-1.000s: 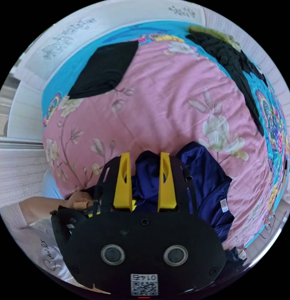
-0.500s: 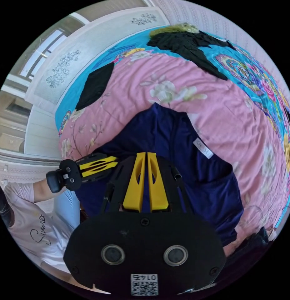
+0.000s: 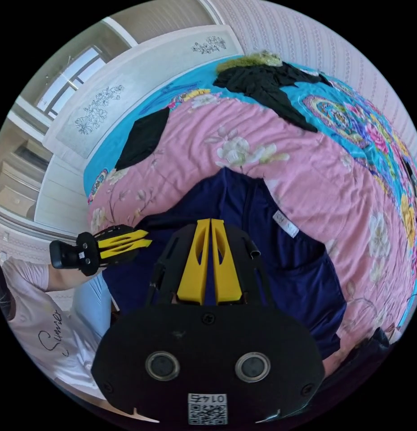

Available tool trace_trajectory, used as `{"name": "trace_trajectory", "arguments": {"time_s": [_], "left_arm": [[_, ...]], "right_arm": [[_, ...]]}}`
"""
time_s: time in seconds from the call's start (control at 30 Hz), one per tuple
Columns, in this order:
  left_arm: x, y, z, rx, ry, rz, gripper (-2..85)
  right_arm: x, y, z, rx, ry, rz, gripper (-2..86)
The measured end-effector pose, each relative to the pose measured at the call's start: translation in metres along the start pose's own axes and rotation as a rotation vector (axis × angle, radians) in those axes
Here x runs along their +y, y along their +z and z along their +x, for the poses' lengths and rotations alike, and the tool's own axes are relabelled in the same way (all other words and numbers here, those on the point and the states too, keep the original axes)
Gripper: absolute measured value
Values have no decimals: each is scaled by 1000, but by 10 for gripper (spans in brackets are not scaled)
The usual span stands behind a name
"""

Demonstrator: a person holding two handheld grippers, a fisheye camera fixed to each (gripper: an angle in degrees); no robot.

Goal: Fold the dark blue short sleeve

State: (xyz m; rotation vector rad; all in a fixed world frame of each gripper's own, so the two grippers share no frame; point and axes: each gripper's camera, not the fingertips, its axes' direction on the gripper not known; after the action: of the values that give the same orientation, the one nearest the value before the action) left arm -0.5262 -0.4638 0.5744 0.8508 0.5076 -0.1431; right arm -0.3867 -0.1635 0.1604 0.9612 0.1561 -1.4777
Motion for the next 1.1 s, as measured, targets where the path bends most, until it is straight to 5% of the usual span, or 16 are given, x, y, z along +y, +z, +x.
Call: {"name": "trace_trajectory", "arguments": {"time_s": [0.2,0.7,0.83,1.1], "left_arm": [[22,-31,-86,57,-306,13,-10],[52,-1,-200,312,-646,-93,41],[62,-25,-214,277,-648,-74,59],[-17,-24,-211,254,-380,-81,44]], "right_arm": [[-83,-4,-52,-96,-115,76,-2],[-151,88,-165,183,-300,-168,21],[-112,23,-136,198,-292,-33,117],[25,-90,38,295,49,-66,96]]}}
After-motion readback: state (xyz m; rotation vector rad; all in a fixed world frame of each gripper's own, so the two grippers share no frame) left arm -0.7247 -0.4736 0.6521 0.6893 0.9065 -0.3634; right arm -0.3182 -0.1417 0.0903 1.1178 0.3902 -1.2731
